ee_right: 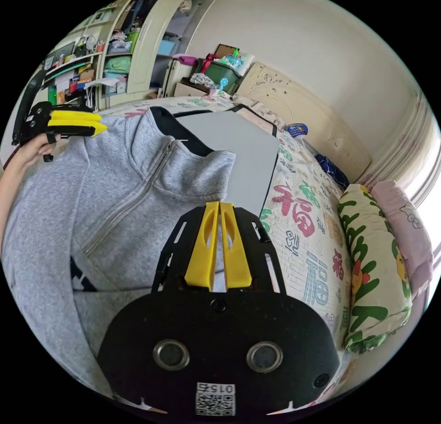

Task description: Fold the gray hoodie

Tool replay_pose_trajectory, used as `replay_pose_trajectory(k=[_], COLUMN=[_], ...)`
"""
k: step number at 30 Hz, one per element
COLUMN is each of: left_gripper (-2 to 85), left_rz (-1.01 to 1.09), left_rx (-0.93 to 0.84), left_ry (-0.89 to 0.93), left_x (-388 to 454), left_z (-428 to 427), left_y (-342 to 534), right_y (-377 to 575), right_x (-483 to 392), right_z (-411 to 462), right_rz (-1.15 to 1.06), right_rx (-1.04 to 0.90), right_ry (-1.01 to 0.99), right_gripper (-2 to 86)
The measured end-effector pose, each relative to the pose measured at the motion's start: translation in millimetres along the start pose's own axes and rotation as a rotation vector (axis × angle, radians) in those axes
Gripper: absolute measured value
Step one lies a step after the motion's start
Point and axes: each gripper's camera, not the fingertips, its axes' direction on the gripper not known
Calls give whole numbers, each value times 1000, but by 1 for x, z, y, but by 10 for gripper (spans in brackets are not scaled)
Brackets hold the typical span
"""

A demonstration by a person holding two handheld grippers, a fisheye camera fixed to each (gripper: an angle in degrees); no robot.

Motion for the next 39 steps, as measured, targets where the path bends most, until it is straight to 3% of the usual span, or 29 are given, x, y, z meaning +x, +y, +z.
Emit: replay_pose_trajectory(k=[6,11,17,23,28,32,39], left_gripper=[12,14,11,15,27,63,119], left_rz=[104,238,130,50,-200,-332,-185], left_rx=[163,203,253,324,259,384,347], left_ry=[100,240,240,290,371,478,499], left_x=[75,166,222,224,219,227,293], left_z=[-196,-348,-429,-495,-477,-506,-526], left_y=[76,192,273,280,309,348,302], right_y=[104,263,389,409,425,462,471], right_x=[-36,-95,-183,-192,-207,-211,-250], right_z=[-201,-382,-470,-558,-538,-582,-623], right_rz=[-56,-125,-164,-169,-61,48,59], right_rx=[189,269,246,278,118,245,335], right_ry=[-71,-277,-339,-336,-348,-336,-410], right_gripper=[-10,-10,-10,-10,-9,-5,81])
